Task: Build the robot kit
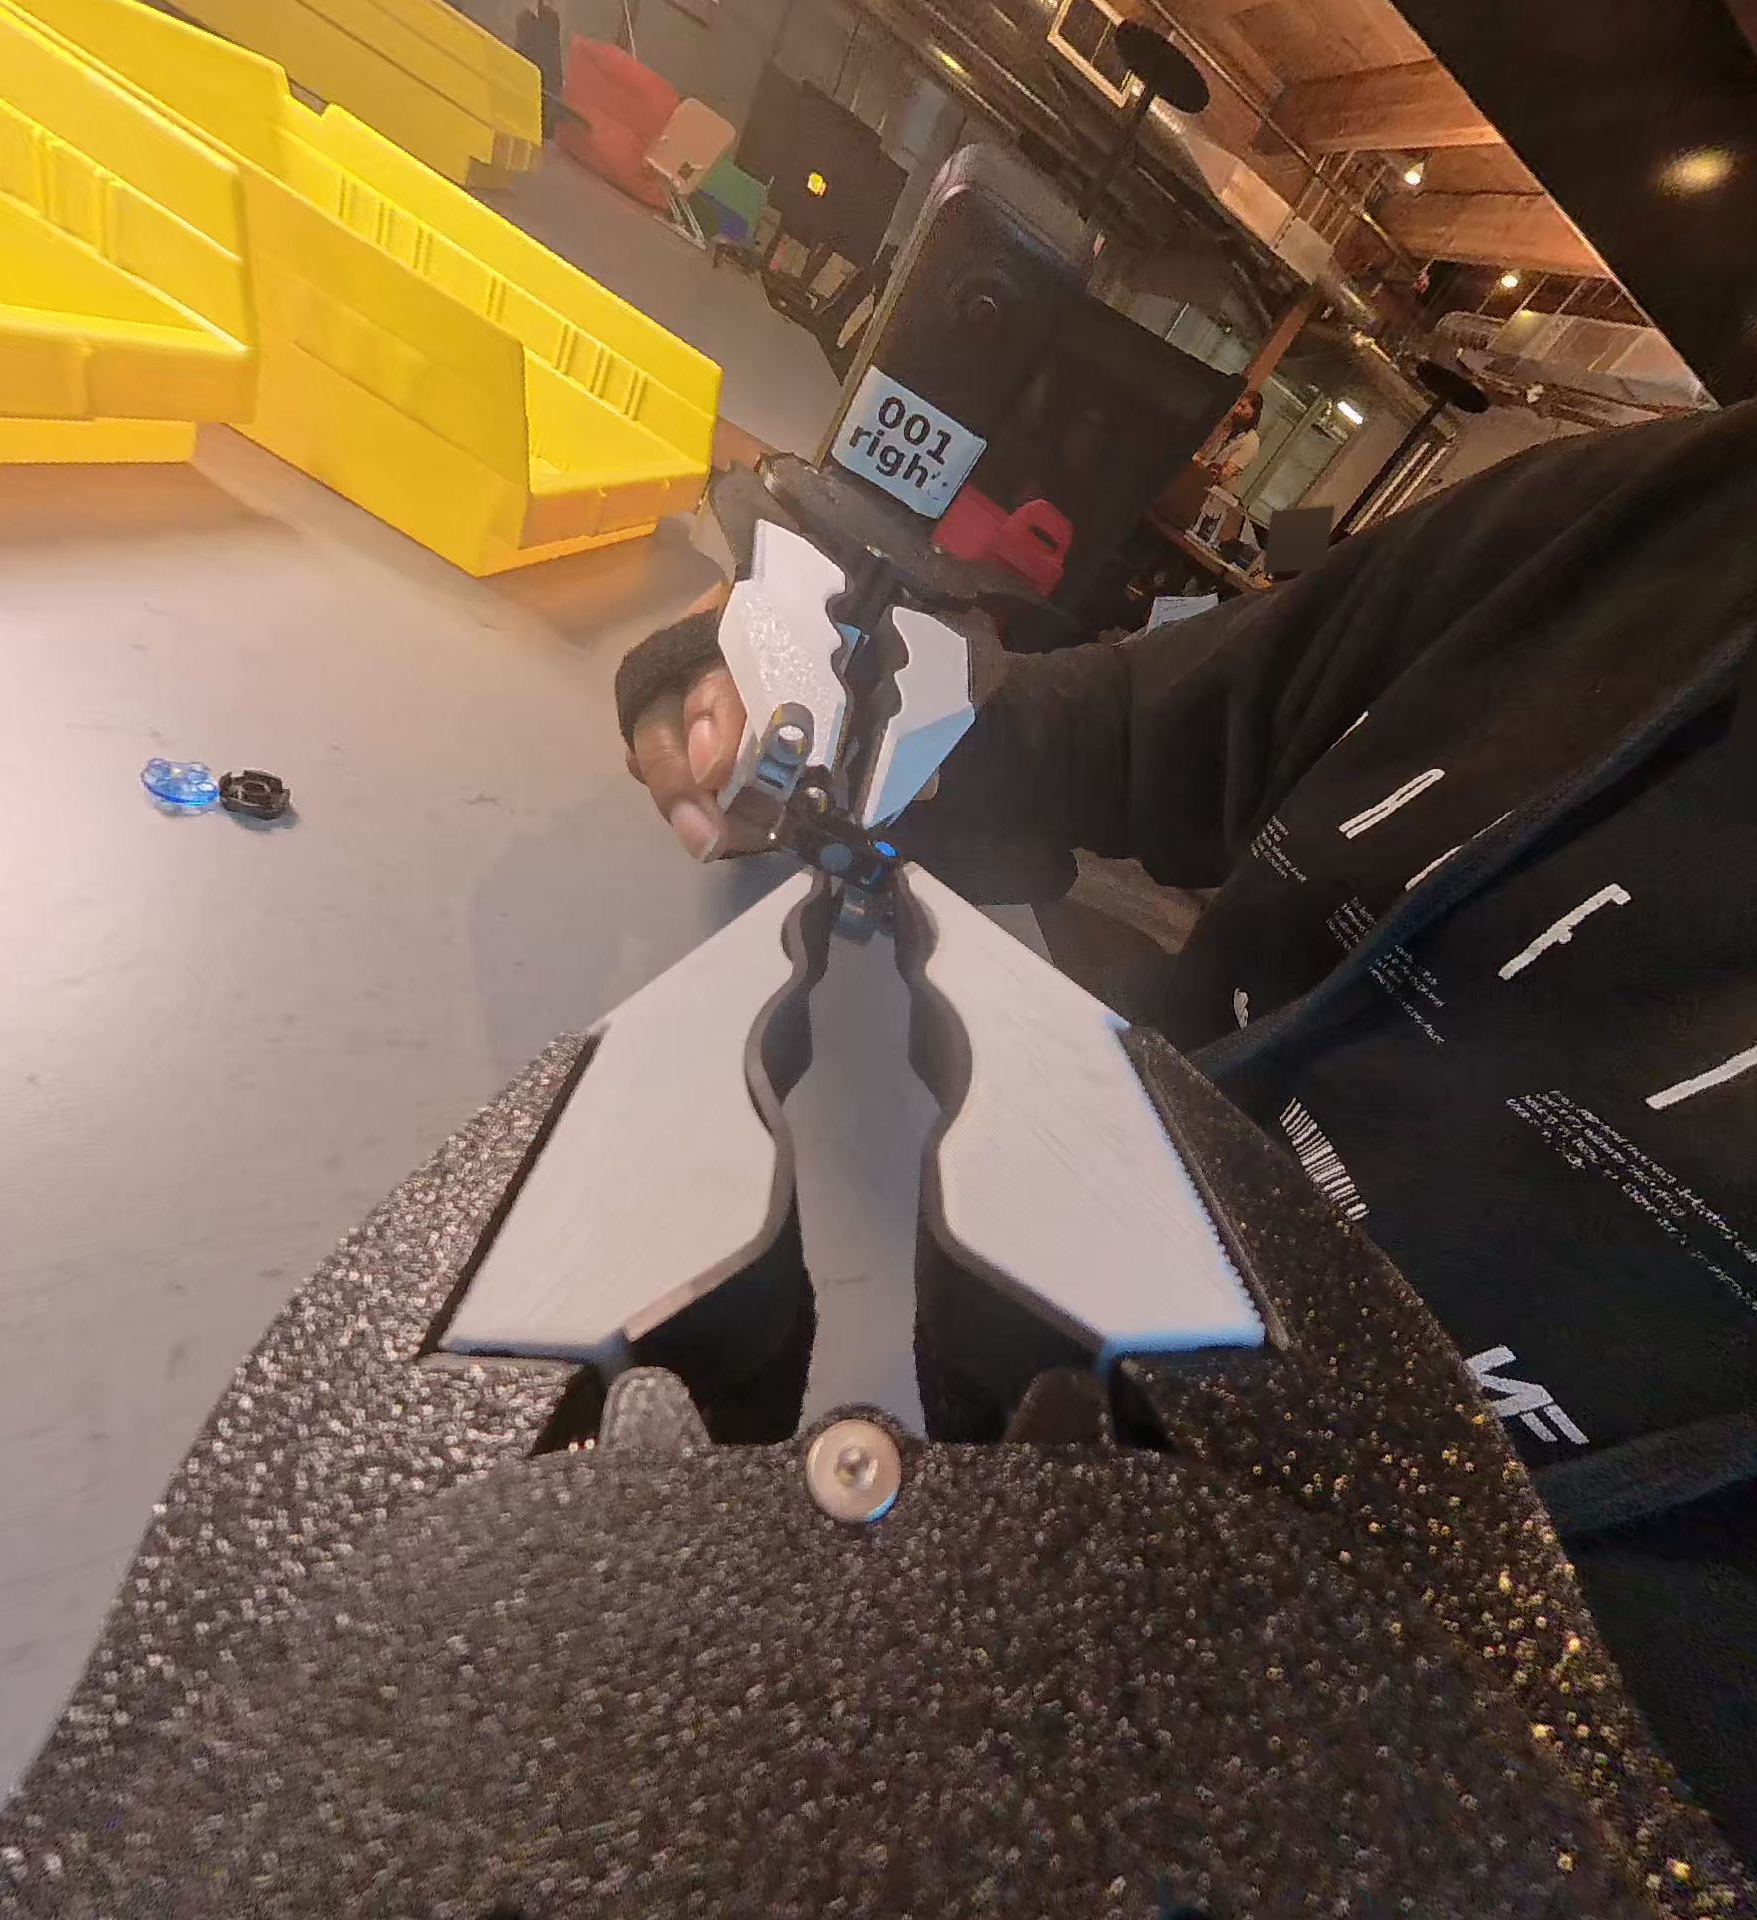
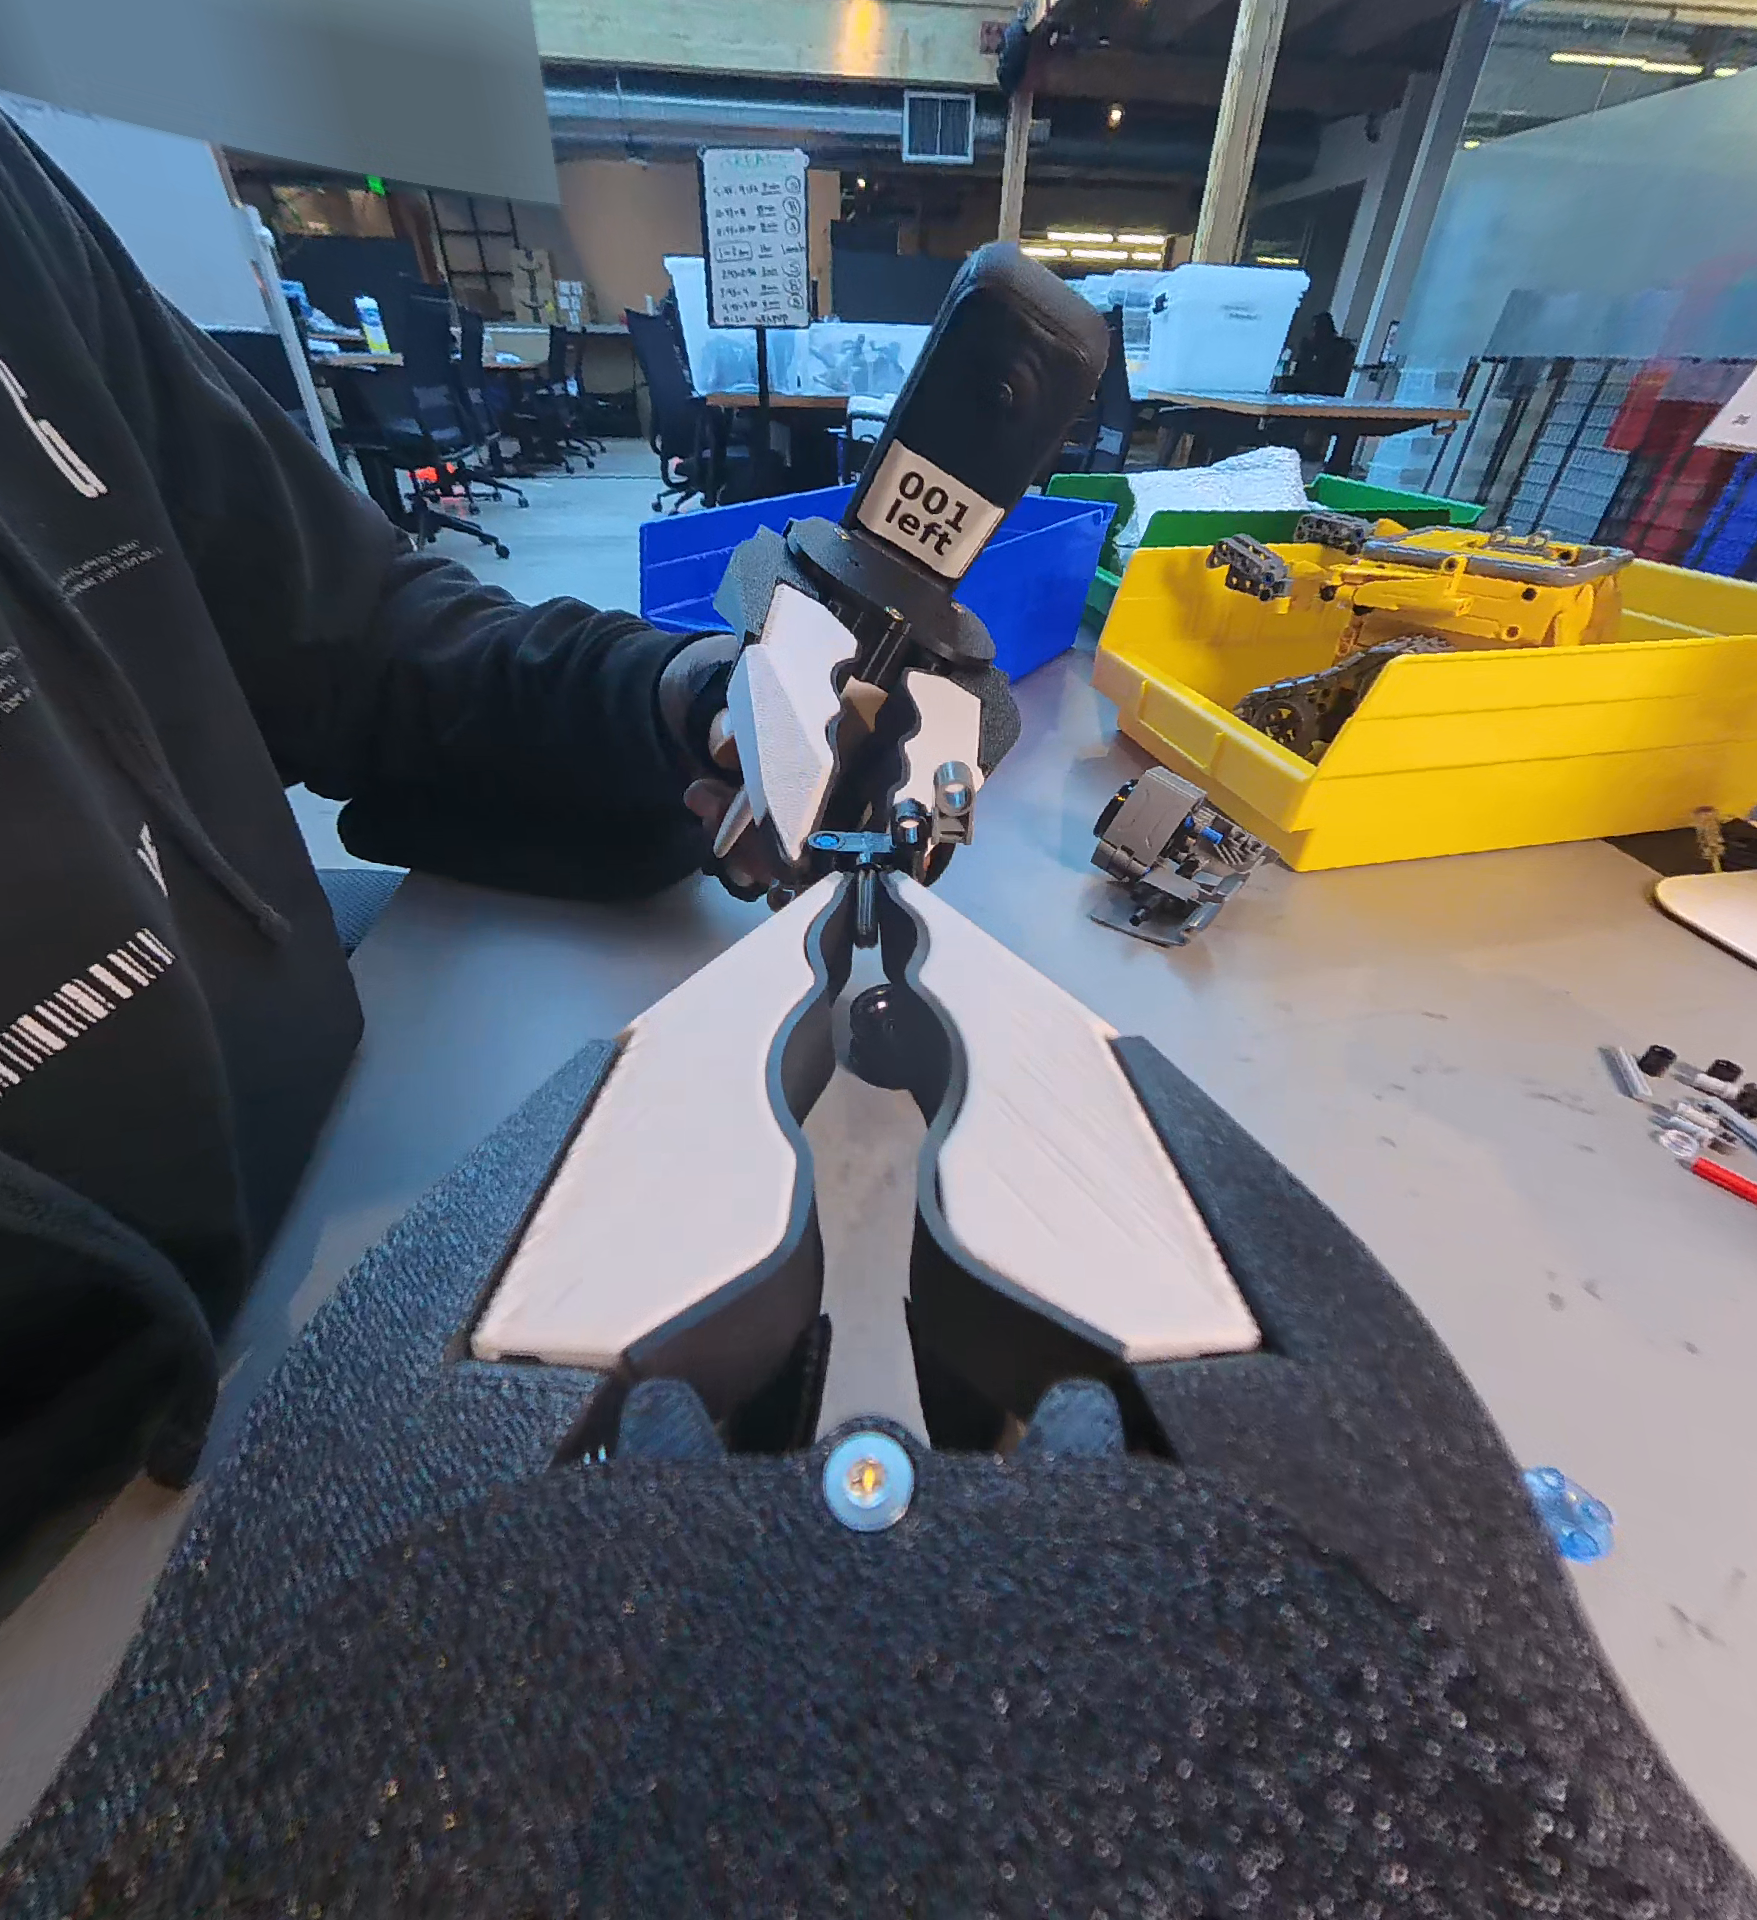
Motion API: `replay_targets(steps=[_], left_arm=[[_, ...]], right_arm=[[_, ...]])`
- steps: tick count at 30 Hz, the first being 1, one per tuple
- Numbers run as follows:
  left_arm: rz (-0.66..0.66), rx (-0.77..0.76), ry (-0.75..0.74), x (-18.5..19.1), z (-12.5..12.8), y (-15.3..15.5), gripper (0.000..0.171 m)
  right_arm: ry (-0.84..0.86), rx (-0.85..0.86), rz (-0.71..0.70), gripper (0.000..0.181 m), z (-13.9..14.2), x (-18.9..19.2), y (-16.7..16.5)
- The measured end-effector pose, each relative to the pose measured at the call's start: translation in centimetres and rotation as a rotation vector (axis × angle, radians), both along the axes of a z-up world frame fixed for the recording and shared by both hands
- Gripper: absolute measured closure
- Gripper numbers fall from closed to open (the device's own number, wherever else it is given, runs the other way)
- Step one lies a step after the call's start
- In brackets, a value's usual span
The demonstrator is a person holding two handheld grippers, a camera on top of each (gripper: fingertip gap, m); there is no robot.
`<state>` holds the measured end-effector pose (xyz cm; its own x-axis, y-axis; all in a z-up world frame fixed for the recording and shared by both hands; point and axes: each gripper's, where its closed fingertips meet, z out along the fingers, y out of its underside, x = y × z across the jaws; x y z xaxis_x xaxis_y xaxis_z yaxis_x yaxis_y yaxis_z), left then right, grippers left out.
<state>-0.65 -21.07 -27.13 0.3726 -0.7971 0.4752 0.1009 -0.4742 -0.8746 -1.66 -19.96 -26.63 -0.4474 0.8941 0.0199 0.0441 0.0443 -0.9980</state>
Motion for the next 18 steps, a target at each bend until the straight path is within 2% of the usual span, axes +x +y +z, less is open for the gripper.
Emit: replay_targets(steps=[9, 18], left_arm=[[0.053, 0.009, 0.003, -1.4, -0.1, 0.7, 0.161], [0.228, 0.047, 0.033, -6.5, -0.1, 2.6, 0.161]], right_arm=[[-0.001, -0.034, -0.040, 0.165, 0.0, 0.0, 1.3], [-0.017, -0.078, -0.114, 0.158, -0.3, -0.2, 3.4]])
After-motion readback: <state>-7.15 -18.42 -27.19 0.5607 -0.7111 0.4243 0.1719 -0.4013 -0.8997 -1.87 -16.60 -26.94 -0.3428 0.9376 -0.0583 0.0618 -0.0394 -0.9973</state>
